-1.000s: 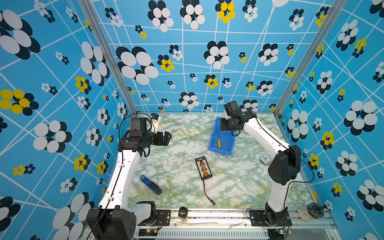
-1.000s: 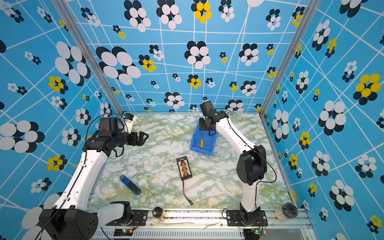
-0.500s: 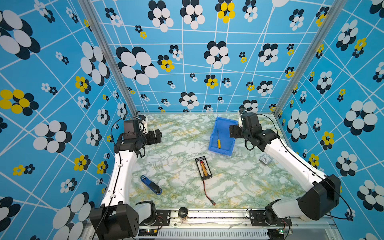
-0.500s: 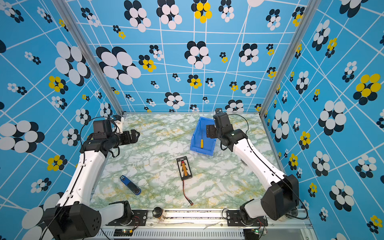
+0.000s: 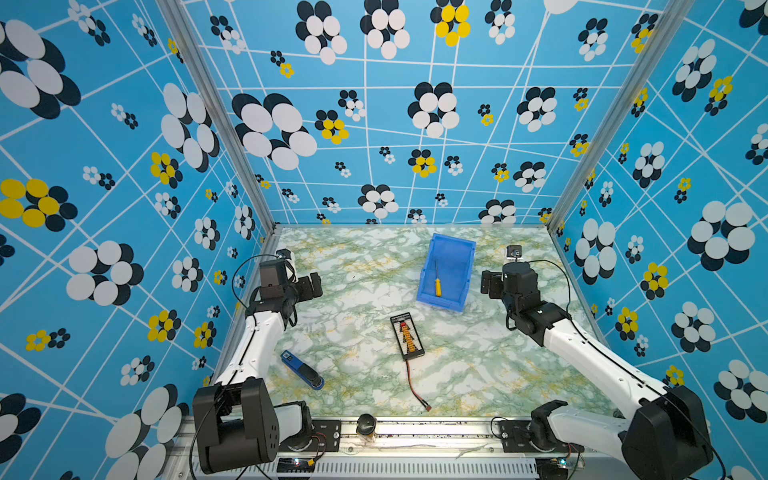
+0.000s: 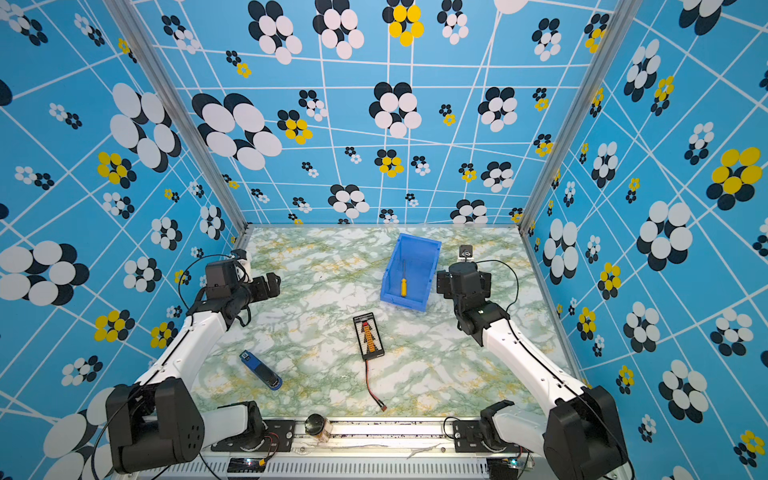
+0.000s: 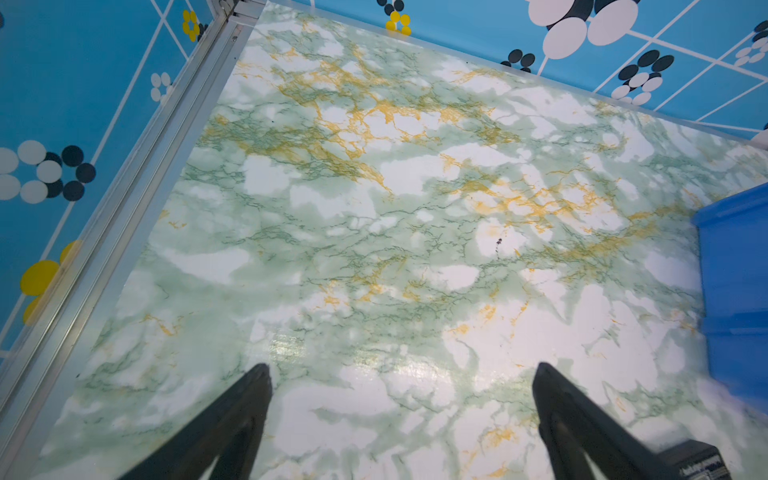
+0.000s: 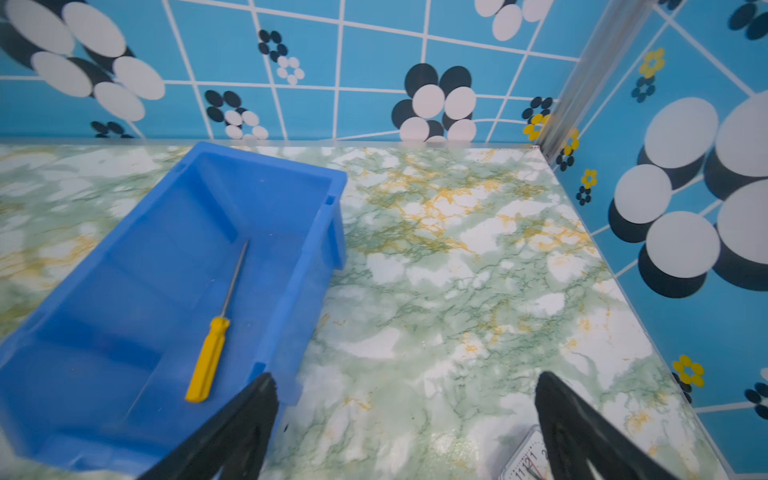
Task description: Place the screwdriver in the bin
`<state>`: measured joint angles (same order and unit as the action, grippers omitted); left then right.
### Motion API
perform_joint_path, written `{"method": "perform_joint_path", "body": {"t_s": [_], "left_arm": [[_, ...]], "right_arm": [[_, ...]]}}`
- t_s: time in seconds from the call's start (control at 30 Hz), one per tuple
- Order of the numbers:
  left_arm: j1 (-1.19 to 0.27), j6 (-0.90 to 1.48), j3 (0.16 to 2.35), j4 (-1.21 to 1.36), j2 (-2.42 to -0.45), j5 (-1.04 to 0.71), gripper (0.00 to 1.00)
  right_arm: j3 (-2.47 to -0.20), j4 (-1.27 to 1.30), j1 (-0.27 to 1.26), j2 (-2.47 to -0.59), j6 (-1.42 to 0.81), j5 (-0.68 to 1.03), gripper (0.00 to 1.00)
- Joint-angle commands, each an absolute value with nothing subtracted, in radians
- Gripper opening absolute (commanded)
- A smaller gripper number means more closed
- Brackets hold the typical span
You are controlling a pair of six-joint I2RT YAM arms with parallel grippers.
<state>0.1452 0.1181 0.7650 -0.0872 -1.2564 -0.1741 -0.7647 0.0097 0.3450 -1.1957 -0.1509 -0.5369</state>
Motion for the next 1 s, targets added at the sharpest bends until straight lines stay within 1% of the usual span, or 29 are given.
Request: {"method": "perform_joint_path", "body": {"t_s": [0.0, 0.1, 0.27, 0.4, 0.47, 0.53, 0.67, 0.77, 0.83, 0.9, 0.97], "left_arm": [[0.114, 0.078, 0.654, 0.184, -1.258, -0.175, 0.99], [0.096, 0.073, 0.529, 0.417, -1.282, -0.181, 0.99], [0.063, 0.049, 0.419, 0.663, -1.336, -0.174, 0.99], [0.063, 0.050, 0.366, 0.823, -1.399, -0.144, 0.99], [0.069, 0.061, 0.356, 0.866, -1.430, -0.136, 0.99], [0.070, 0.069, 0.353, 0.897, -1.457, -0.132, 0.99], [0.057, 0.056, 0.357, 0.922, -1.492, -0.126, 0.99], [0.055, 0.055, 0.339, 0.988, -1.532, -0.121, 0.99], [0.056, 0.061, 0.320, 1.070, -1.566, -0.115, 0.99], [0.057, 0.061, 0.325, 1.028, -1.549, -0.110, 0.99], [0.057, 0.062, 0.321, 1.052, -1.559, -0.112, 0.99]], "right_arm": [[-0.671, 0.266, 0.293, -1.214, -0.151, -0.642, 0.99], [-0.612, 0.408, 0.238, -1.258, -0.112, -0.644, 0.99], [-0.556, 0.490, 0.150, -1.297, -0.118, -0.594, 0.99], [-0.493, 0.600, 0.126, -1.332, -0.071, -0.580, 0.99], [-0.482, 0.618, 0.125, -1.342, -0.062, -0.565, 0.99], [-0.490, 0.576, 0.124, -1.340, -0.055, -0.488, 0.99], [-0.364, 0.784, 0.124, -1.363, -0.049, -0.468, 0.99], [-0.306, 0.953, 0.124, -1.430, -0.043, -0.442, 0.99], [-0.300, 1.008, 0.124, -1.479, -0.034, -0.425, 0.99], [-0.309, 1.036, 0.124, -1.531, -0.029, -0.405, 0.99], [-0.321, 1.081, 0.124, -1.577, -0.010, -0.393, 0.99]]}}
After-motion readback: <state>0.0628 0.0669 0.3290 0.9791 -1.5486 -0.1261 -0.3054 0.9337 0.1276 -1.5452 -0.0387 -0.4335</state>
